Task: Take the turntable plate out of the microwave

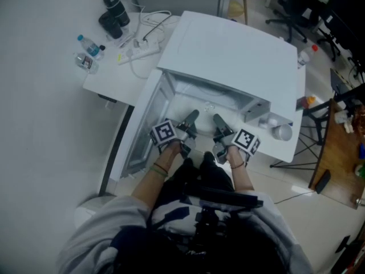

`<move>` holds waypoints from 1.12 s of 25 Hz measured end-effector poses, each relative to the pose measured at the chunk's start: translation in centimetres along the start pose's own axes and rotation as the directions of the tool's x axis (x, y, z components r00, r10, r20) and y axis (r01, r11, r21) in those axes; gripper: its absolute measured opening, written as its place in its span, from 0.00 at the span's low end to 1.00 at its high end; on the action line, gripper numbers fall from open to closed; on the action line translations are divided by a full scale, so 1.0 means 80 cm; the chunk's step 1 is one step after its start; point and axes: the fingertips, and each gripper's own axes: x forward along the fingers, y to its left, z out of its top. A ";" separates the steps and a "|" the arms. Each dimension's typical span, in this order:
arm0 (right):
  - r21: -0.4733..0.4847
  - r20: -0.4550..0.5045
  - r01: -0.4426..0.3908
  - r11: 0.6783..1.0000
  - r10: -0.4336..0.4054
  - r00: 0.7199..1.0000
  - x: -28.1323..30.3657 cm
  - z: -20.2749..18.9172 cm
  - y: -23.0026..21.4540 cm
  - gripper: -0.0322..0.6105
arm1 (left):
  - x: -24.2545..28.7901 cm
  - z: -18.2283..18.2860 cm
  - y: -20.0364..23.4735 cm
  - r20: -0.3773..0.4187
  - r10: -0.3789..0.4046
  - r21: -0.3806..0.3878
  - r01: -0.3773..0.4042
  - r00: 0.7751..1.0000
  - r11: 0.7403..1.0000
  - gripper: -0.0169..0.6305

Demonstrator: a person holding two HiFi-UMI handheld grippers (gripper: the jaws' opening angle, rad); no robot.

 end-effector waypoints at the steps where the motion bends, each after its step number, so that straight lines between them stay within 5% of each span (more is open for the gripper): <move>1: -0.028 -0.001 -0.003 1.000 0.003 1.000 0.000 0.002 0.004 0.13 | -0.001 0.001 -0.006 0.004 -0.018 0.012 0.018 1.000 1.000 0.09; 10: -0.092 0.031 0.010 0.996 -0.007 0.999 -0.028 -0.020 0.017 0.16 | -0.029 -0.015 -0.024 -0.054 0.000 0.154 0.009 0.999 0.988 0.10; 16: -0.095 0.041 0.015 0.995 -0.011 0.999 -0.058 -0.044 0.037 0.16 | -0.059 -0.033 -0.048 -0.055 -0.039 0.164 0.048 0.998 0.985 0.10; 18: -0.124 0.027 0.021 0.992 -0.018 0.999 -0.069 -0.051 0.040 0.16 | -0.073 -0.039 -0.040 -0.043 0.012 0.200 -0.003 0.999 0.980 0.10; 24: -0.176 -0.033 0.031 0.984 -0.038 0.999 -0.111 -0.069 0.046 0.17 | -0.092 -0.083 -0.089 0.024 -0.145 0.072 0.143 0.989 0.987 0.10; 28: -0.181 -0.107 -0.028 0.983 0.009 0.994 -0.136 -0.079 0.055 0.17 | -0.122 -0.108 -0.085 0.099 -0.009 0.125 -0.003 0.995 0.992 0.10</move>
